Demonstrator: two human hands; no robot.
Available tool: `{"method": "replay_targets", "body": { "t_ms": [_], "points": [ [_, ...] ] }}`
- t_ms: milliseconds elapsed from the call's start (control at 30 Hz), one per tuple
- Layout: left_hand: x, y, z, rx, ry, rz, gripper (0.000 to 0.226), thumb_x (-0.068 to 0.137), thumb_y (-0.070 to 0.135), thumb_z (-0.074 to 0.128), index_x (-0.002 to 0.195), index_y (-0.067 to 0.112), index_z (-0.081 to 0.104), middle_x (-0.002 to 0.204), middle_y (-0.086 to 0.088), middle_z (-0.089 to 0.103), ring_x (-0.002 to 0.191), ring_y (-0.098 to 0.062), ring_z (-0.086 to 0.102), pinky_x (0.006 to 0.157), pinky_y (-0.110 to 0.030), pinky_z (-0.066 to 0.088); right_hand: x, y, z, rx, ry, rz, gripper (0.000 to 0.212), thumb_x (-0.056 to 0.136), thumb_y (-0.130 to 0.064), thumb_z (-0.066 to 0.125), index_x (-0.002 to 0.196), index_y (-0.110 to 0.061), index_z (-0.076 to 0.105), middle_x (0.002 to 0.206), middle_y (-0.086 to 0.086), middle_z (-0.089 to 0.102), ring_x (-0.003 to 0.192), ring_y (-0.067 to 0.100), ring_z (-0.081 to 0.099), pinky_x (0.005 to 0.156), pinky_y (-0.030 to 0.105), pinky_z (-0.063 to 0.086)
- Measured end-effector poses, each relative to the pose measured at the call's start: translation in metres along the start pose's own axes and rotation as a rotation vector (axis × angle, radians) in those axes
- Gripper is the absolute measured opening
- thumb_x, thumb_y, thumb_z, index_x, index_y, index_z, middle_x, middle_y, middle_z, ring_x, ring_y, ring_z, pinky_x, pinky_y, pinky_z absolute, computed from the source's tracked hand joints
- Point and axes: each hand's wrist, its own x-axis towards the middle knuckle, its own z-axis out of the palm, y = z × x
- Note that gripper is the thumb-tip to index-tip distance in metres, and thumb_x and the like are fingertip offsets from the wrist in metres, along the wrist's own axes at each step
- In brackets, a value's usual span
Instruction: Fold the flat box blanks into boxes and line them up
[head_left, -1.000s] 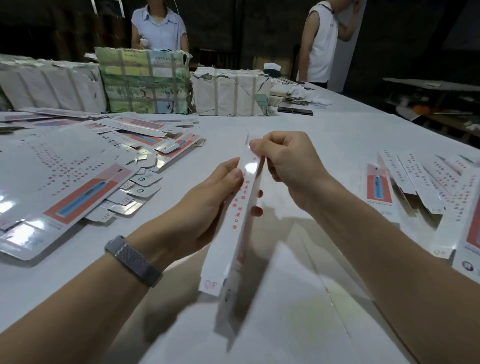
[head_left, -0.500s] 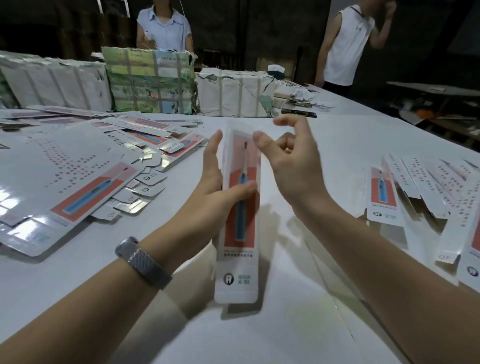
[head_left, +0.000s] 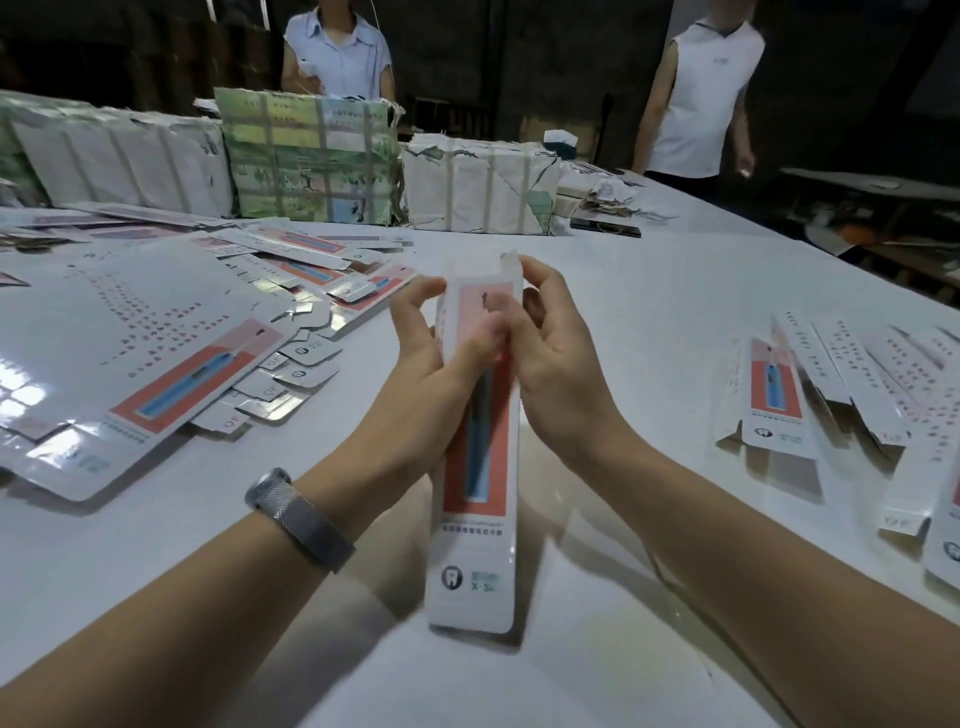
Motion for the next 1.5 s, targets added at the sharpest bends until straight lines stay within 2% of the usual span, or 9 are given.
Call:
{"method": "replay_targets", "body": {
  "t_ms": [133, 367, 467, 633, 767, 933, 1100, 1233, 1500],
  "points": [
    [0.000, -0.004, 0.001, -0.008, 0.005, 0.098, 0.041, 0.102, 0.038, 0.047, 0.133, 0.053, 0.023, 0.104, 0.013, 0.075, 0.095, -0.010, 0.074, 0.075, -0.020, 0.057, -0.001, -0.003, 0.000, 0.032, 0.001, 0.027, 0.036, 0.090, -0.048, 0.053, 0.123, -0.039, 0.043, 0.107, 0.026, 0.061, 0.098, 0.026, 0.068, 0.093, 0.045, 0.054],
    [-0.001, -0.005, 0.002, -0.084, -0.007, 0.035, 0.031, 0.097, 0.040, 0.049, 0.124, 0.052, 0.039, 0.094, 0.011, 0.073, 0.079, -0.009, 0.072, 0.065, -0.022, 0.057, -0.002, 0.000, -0.003, 0.077, -0.040, 0.047, 0.012, 0.102, -0.028, 0.049, 0.109, -0.023, 0.057, 0.097, -0.005, 0.068, 0.090, 0.012, 0.067, 0.083, 0.027, 0.056],
    [-0.002, -0.006, 0.001, -0.079, -0.016, 0.025, 0.028, 0.099, 0.039, 0.048, 0.122, 0.052, 0.039, 0.089, 0.010, 0.073, 0.074, -0.008, 0.071, 0.063, -0.022, 0.056, -0.003, -0.002, -0.003, 0.079, -0.036, 0.042, 0.012, 0.103, -0.025, 0.048, 0.107, -0.017, 0.056, 0.096, -0.002, 0.065, 0.083, 0.007, 0.065, 0.077, 0.022, 0.054],
    [-0.003, -0.009, 0.000, -0.034, -0.063, -0.004, 0.023, 0.108, 0.033, 0.043, 0.118, 0.053, 0.038, 0.080, 0.006, 0.074, 0.070, -0.008, 0.072, 0.062, -0.020, 0.056, 0.000, 0.000, -0.006, 0.024, 0.006, 0.029, 0.016, 0.087, -0.032, 0.053, 0.102, -0.027, 0.056, 0.120, 0.013, 0.057, 0.102, 0.031, 0.063, 0.091, 0.041, 0.054],
    [-0.005, -0.008, 0.000, 0.005, -0.094, -0.047, 0.027, 0.108, 0.035, 0.041, 0.124, 0.054, 0.031, 0.079, 0.009, 0.074, 0.068, -0.010, 0.073, 0.060, -0.020, 0.056, 0.006, 0.000, -0.015, 0.217, 0.018, 0.086, 0.037, 0.078, -0.016, 0.061, 0.111, -0.028, 0.050, 0.112, 0.001, 0.060, 0.099, 0.025, 0.066, 0.091, 0.040, 0.056],
    [-0.006, -0.008, -0.001, 0.066, -0.104, -0.078, 0.043, 0.108, 0.034, 0.042, 0.136, 0.058, 0.019, 0.086, 0.014, 0.076, 0.067, -0.010, 0.073, 0.060, -0.019, 0.056, 0.012, -0.002, -0.019, 0.404, 0.031, 0.172, 0.050, 0.067, -0.001, 0.059, 0.113, -0.020, 0.056, 0.099, 0.006, 0.056, 0.092, 0.029, 0.054, 0.089, 0.045, 0.046],
    [-0.007, -0.006, -0.001, 0.046, -0.108, -0.100, 0.039, 0.106, 0.040, 0.044, 0.135, 0.058, 0.026, 0.085, 0.002, 0.075, 0.076, -0.021, 0.075, 0.066, -0.026, 0.059, 0.013, -0.004, -0.024, 0.503, -0.076, 0.235, 0.036, 0.065, 0.003, 0.056, 0.097, -0.010, 0.069, 0.092, 0.012, 0.066, 0.090, 0.028, 0.057, 0.091, 0.042, 0.043],
    [-0.007, -0.004, -0.001, -0.027, -0.098, -0.125, 0.044, 0.097, 0.041, 0.048, 0.134, 0.057, 0.031, 0.096, -0.010, 0.074, 0.083, -0.034, 0.076, 0.072, -0.044, 0.063, 0.014, -0.006, -0.028, 0.580, -0.134, 0.279, 0.042, 0.070, 0.006, 0.058, 0.108, -0.010, 0.067, 0.105, 0.016, 0.062, 0.093, 0.026, 0.062, 0.092, 0.039, 0.048],
    [-0.004, -0.001, -0.003, -0.047, -0.071, -0.087, 0.037, 0.093, 0.038, 0.051, 0.125, 0.049, 0.036, 0.089, -0.010, 0.072, 0.075, -0.037, 0.074, 0.062, -0.038, 0.059, 0.010, -0.007, -0.024, 0.506, -0.116, 0.212, 0.037, 0.084, 0.008, 0.056, 0.120, 0.000, 0.061, 0.104, 0.014, 0.068, 0.095, 0.027, 0.065, 0.095, 0.043, 0.051]
  ]
}}
